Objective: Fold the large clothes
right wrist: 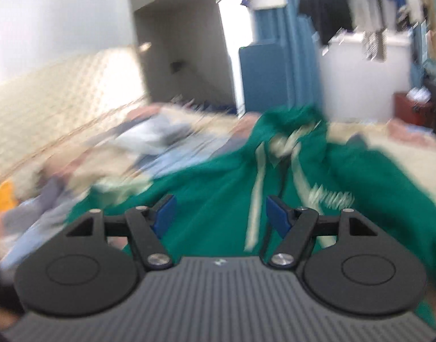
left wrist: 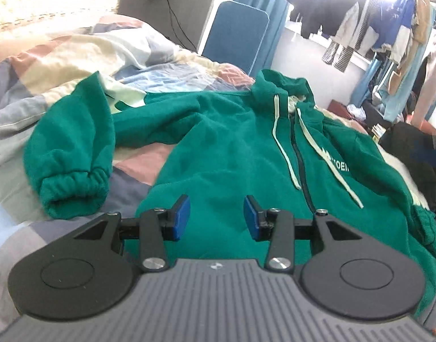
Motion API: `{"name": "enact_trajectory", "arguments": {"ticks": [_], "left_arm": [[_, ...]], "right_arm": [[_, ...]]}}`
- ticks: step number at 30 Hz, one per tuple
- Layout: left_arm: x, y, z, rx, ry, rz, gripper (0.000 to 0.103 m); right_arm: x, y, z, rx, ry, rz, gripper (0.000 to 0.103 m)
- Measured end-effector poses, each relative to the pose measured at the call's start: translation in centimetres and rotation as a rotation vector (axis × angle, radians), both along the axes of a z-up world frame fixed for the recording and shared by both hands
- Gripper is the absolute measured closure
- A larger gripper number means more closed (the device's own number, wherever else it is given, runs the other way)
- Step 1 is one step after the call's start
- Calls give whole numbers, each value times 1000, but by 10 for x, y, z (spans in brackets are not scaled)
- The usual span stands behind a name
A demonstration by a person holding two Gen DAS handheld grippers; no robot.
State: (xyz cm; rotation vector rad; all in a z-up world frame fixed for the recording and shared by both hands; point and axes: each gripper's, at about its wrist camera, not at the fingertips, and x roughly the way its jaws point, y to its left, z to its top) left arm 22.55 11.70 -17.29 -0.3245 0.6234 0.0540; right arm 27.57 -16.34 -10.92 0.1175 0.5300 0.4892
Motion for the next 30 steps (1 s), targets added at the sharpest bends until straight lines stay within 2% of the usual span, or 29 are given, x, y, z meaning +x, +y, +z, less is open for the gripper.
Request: {"name": "enact_trajectory", "arguments": {"ticks": [3, 7, 10, 13, 14, 15, 16, 17, 20, 22, 24, 27, 30], "left_arm": [[-10, 8, 4, -65, -2, 31, 56], [-22, 25, -6, -172, 43, 89, 56], [-22, 36, -16, -210, 79, 134, 56], [-17, 47, -24, -229, 90, 176, 56], [-16, 51, -27, -233, 95, 190, 56], [-12, 53, -30, -240, 96, 201, 56], [-10, 56, -33, -248, 93, 208, 56], [-9, 59, -34, -263, 85, 217, 56], [-4, 69, -36, -309, 38, 235, 56], [0, 72, -35, -329, 7, 241, 56], [4, 73, -36, -351, -13, 228, 56], [12, 68, -40, -374, -16, 175, 55], [25, 56, -48, -379, 3, 97, 55]], "right_arm": [[-24, 16, -16, -42, 42, 87, 32], [-42, 43, -39, -82, 56, 199, 33], [-45, 64, -59, -91, 82, 271, 33], [-49, 86, -81, -147, 112, 366, 34], [-51, 91, -87, -178, 117, 396, 40], [-51, 97, -94, -230, 100, 409, 55], [-50, 100, -99, -269, 77, 401, 65], [-47, 99, -101, -280, 72, 386, 81], [-23, 80, -95, -152, 119, 337, 89], [-4, 62, -87, -73, 126, 260, 90], [21, 38, -84, 35, 176, 175, 91], [52, 8, -99, 131, 262, 63, 91], [78, -13, -130, 215, 382, -17, 91]]}}
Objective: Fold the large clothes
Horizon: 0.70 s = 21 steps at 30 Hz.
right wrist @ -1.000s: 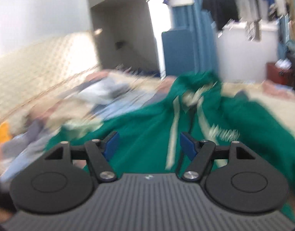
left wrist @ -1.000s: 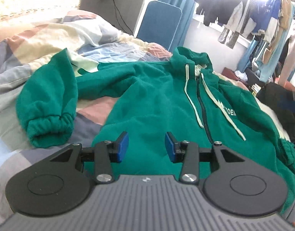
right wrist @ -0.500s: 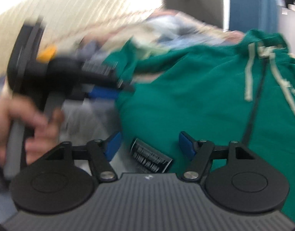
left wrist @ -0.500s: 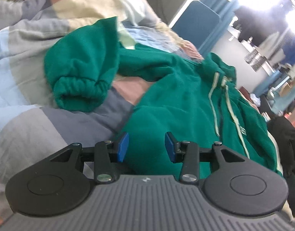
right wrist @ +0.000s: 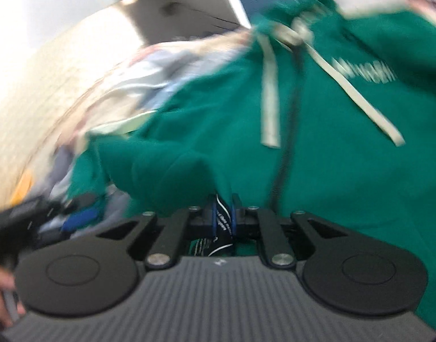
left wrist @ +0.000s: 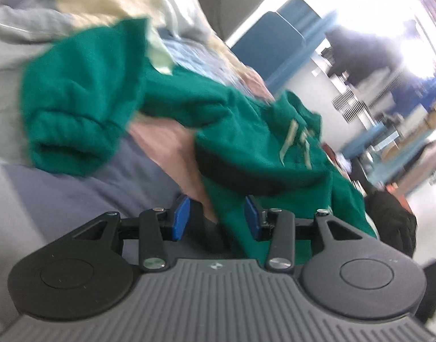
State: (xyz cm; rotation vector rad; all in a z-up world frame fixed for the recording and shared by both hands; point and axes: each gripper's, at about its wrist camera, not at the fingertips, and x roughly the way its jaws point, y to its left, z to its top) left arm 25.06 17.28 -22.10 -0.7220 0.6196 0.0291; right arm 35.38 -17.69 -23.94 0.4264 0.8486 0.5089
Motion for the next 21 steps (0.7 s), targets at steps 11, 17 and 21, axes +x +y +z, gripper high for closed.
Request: {"name": "enact_trajectory", "arguments": {"ticks": [11, 17, 21], "left_arm": [[42, -26, -21, -19, -51, -134, 51], [49, -42, -25, 33, -44, -169, 65], [32, -33, -14, 26, -54, -140, 85]], "right_arm": [[2, -5, -13, 38, 41, -9, 90], [-5, 0, -5, 22, 6, 10, 90], [-21, 8, 9, 1, -42, 34, 89]]}}
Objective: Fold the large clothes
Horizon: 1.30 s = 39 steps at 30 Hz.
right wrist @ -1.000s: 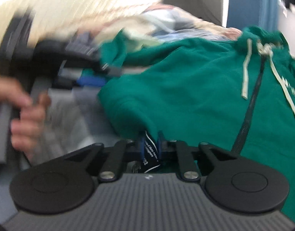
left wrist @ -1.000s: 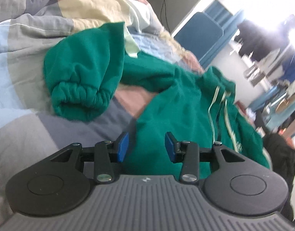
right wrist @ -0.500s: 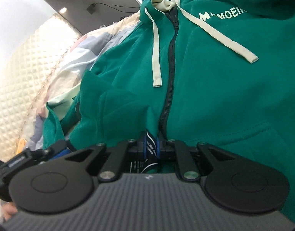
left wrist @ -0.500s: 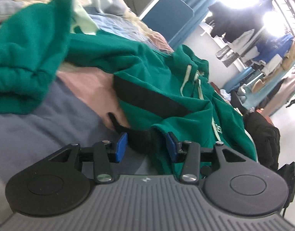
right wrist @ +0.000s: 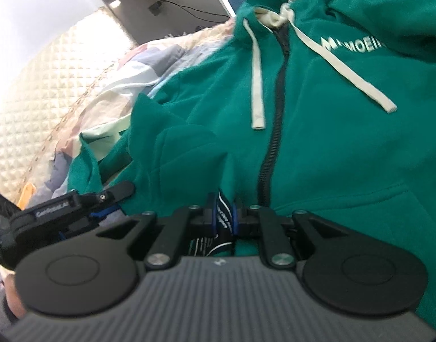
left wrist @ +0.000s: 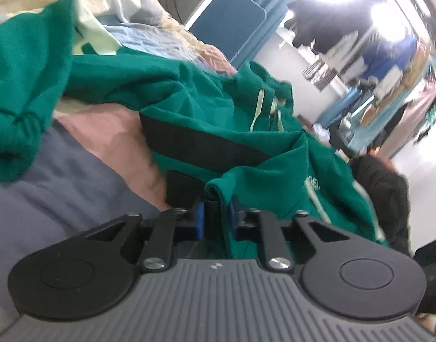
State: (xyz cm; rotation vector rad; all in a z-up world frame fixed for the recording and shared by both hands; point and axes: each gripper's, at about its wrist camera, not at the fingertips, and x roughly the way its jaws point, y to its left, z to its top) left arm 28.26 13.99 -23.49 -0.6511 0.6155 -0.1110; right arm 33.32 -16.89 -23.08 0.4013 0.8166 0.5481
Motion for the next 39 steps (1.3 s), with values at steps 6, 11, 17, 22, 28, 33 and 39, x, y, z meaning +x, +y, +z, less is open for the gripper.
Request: {"name": "enact_trajectory", "arguments": {"ticks": [6, 11, 17, 22, 28, 33, 39], "left_arm": [[-65, 6, 53, 11, -20, -9, 88], [-132, 9, 96, 49, 1, -3, 88], [-180, 8, 100, 173, 148, 52, 88], [-192, 5, 94, 217, 206, 62, 86], [-193, -11, 118, 247, 153, 63, 48], [-186, -28, 141, 272, 83, 47, 45], [-143, -71, 135, 241, 52, -32, 45]], "right_arm": [[-48, 21, 22, -47, -77, 87, 88], [-90, 43, 36, -109, -157, 213, 87], [-118, 50, 45, -155, -175, 245, 75], [-124, 15, 66, -156, -149, 185, 73], [-118, -66, 101, -192, -118, 74, 55], [-107, -139, 116, -310, -107, -4, 33], [-88, -212, 95, -324, -1, -57, 33]]}}
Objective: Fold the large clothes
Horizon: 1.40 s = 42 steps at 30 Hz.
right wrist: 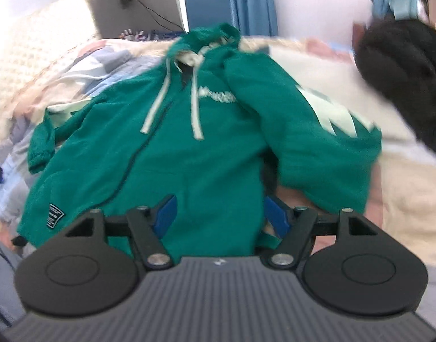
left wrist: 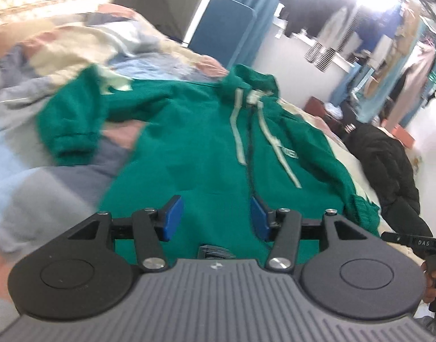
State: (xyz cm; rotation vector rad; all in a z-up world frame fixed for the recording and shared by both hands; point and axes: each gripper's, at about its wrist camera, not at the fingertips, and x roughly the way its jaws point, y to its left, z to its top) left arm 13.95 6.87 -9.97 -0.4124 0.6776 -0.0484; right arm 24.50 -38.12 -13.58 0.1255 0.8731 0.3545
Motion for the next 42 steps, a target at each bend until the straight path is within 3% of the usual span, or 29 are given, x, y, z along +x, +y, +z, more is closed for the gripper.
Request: {"name": "enact_trajectory", "arguments": {"ticks": [3, 7, 11, 17, 22, 25, 27, 30, 34, 38, 42], "left_arm": [[27, -34, -10, 44, -9, -65, 45], [63, -62, -30, 23, -5, -139, 45], [88, -82, -55, 90, -12, -156, 45], [109, -82, -91, 82, 13, -165, 45], [116, -73, -100, 67, 0, -160, 45], [112, -72, -101, 72, -7, -177, 45], [108, -72, -101, 71, -8, -187, 45], [103, -71, -98, 68, -17, -197, 45], [94, -66, -91, 56, -45, -200, 45], [84, -58, -85, 37, -65, -200, 45], [78, -51, -81, 14, -77, -201, 45]], "right_arm": [[2, -10, -17, -2, 25, 84, 33], [8, -4, -38, -3, 47, 199, 33], [15, 19, -59, -29, 57, 300, 33], [31, 38, -77, -4, 62, 380, 30], [38, 54, -93, -75, 114, 404, 31], [36, 62, -85, -127, 144, 427, 36], [34, 63, -74, -152, 168, 406, 59], [29, 62, -51, -163, 187, 375, 82], [19, 55, -10, -59, 175, 316, 89], [7, 44, 37, 124, 101, 240, 93], [2, 28, 50, 151, 60, 145, 94]]}}
